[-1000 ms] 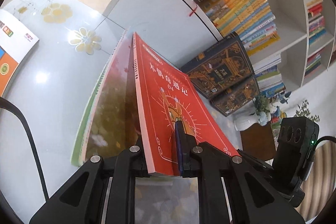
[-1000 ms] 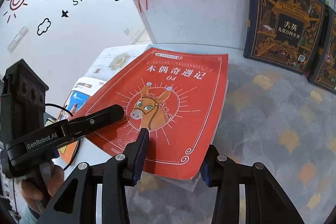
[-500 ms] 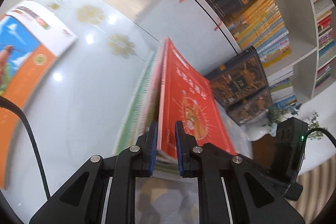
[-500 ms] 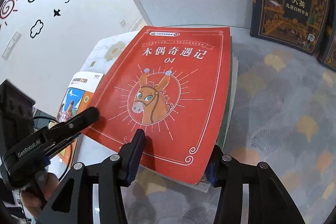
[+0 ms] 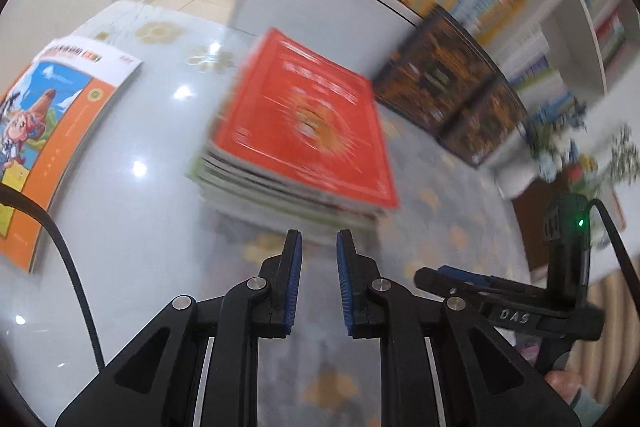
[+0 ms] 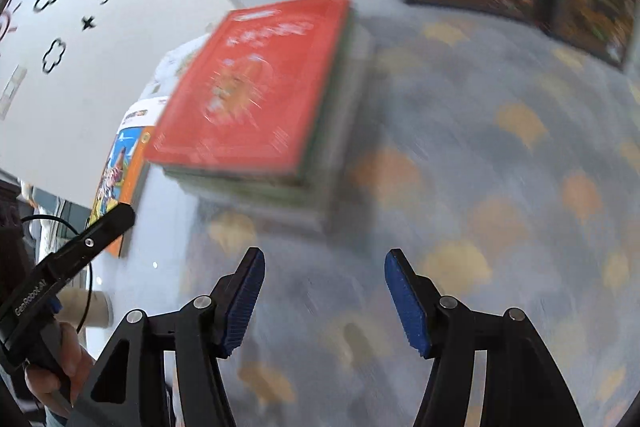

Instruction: Organize books

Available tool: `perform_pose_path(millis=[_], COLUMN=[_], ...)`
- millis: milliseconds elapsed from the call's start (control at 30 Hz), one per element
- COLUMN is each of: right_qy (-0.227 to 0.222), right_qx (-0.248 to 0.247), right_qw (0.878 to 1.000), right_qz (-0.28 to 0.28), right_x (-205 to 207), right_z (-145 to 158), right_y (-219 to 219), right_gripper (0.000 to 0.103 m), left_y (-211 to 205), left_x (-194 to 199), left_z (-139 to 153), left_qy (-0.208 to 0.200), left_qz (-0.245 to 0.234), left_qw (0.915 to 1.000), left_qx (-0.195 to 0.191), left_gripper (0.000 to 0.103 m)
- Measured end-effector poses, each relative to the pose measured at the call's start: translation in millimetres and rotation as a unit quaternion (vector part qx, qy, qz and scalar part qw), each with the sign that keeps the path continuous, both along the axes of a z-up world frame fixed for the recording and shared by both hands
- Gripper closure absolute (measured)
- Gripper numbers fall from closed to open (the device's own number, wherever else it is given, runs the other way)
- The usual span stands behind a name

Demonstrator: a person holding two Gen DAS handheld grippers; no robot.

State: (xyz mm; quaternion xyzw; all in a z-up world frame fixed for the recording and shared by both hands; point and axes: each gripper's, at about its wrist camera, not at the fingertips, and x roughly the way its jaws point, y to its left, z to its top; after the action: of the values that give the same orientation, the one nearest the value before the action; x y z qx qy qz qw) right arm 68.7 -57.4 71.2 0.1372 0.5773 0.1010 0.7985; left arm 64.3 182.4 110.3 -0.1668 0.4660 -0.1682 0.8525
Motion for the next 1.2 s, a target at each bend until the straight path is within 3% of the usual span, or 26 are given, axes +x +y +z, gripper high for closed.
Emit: perform_pose_path(millis=[133, 200, 300, 367, 400, 433, 533, 733, 833, 933, 1133, 1200], right_qy=[-0.036, -0.076, -0.139, -0.176, -0.199, -0.213, -0.245, -0.259, -0.233, -0.218, -0.216, -0.22], right_qx=[0.022, 0.02, 0.005, -0.005, -0.008, -0.01, -0.019, -0.028, -0.066, -0.06, -0.055, -0.055], right_qw=[0.997, 0.993, 0.984, 0.976, 0.971, 0.968, 0.96, 0.957, 0.961, 0.965, 0.967, 0.967], right_qz=[-0.065, -0.09, -0.116, -0.128, -0.134, -0.135, -0.131, -0.125, -0.131, -0.133, -0.122, -0.116], right_x=[-34, -45, -62, -76, -87, -94, -116, -143, -146, -153, -161, -165], right_z=[32, 56, 97, 120, 131, 139, 157, 172, 161, 153, 151, 152], right_y=[-55, -79, -109, -127, -137, -143, -159, -189, -200, -215, -233, -235], right_gripper=[0.043, 0.043, 0.038, 0.032, 0.03, 0.03, 0.026, 0.019, 0.015, 0.015, 0.015, 0.015], left_y=[-43, -62, -98, -114, -123, -132, -159, -209, -233, -249, -263, -269], left_x=[-25, -34, -49, -58, -62, -69, -82, -96, -98, -103, -116, -118], left_z=[20, 32, 58, 69, 75, 83, 97, 110, 100, 82, 73, 73], left_qy=[-0.019, -0.034, -0.069, -0.086, -0.099, -0.118, -0.151, -0.155, -0.14, -0.109, -0.087, -0.093], left_qz=[-0.02, -0.026, -0.028, -0.024, -0.02, -0.012, 0.0, 0.009, 0.007, 0.002, 0.022, 0.034], left_qw=[0.9988, 0.9975, 0.9936, 0.9919, 0.9909, 0.9888, 0.9832, 0.978, 0.9691, 0.9625, 0.9715, 0.97], left_qx=[0.04, 0.056, 0.085, 0.09, 0.089, 0.09, 0.103, 0.139, 0.203, 0.248, 0.219, 0.222], left_gripper=[0.081, 0.081, 0.069, 0.052, 0.034, 0.024, 0.024, 0.013, 0.01, 0.01, 0.01, 0.01])
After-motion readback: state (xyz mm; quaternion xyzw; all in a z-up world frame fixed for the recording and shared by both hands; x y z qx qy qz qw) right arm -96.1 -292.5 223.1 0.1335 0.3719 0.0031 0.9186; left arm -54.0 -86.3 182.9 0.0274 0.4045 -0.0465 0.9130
